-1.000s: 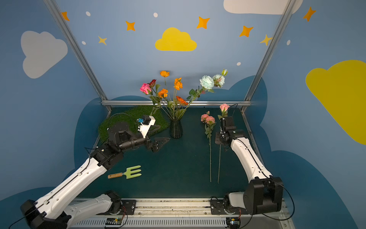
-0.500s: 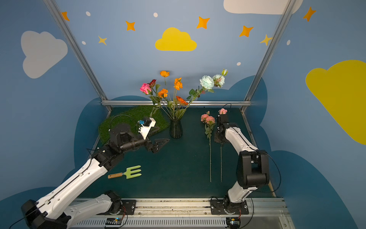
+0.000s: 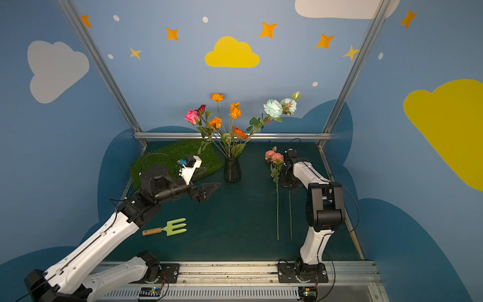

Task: Pick out pink flowers from the vase
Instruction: Place the flower at the center of the board.

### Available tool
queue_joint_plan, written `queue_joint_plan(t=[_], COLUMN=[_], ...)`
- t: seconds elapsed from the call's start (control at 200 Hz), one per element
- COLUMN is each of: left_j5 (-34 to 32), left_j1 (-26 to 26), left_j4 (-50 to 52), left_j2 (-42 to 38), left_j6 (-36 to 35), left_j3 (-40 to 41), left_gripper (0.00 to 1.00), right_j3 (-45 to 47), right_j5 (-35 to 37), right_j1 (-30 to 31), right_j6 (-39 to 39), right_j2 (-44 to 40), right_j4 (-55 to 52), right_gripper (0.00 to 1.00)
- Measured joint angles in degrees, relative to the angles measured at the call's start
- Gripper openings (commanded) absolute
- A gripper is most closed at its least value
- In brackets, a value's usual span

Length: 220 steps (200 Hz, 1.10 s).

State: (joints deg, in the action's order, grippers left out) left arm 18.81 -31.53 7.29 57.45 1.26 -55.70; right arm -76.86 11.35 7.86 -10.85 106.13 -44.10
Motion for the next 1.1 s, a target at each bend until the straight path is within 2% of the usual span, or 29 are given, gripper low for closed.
queue_joint_plan(t=[0.511,0.841,0.896,1.101], left_j5=[0.68,0.68,0.68,0.68], left_j1=[0.02,0.02,0.02,0.02], left_j4=[0.39,0.39,0.39,0.39], left_j2=[0.33,0.28,0.28,0.28], left_j6=[0.24,0.28,0.28,0.28], left_j3=[0.00,0.02,0.02,0.02], left_gripper=[1.00,1.00,1.00,1.00], right_j3=[-4.61,-4.66,-4.66,-4.66], right_j5=[-0.52,-1.14,-1.31,-1.62], right_j1=[0.00,0.11,0.11,0.11], right_j6=[0.59,0.59,0.59,0.59], right_j2=[5.81,6.14,6.14,6.14], right_j4=[-0.22,-0.26,-0.24,-0.22], right_gripper=[0.00,0.00,0.08,0.15])
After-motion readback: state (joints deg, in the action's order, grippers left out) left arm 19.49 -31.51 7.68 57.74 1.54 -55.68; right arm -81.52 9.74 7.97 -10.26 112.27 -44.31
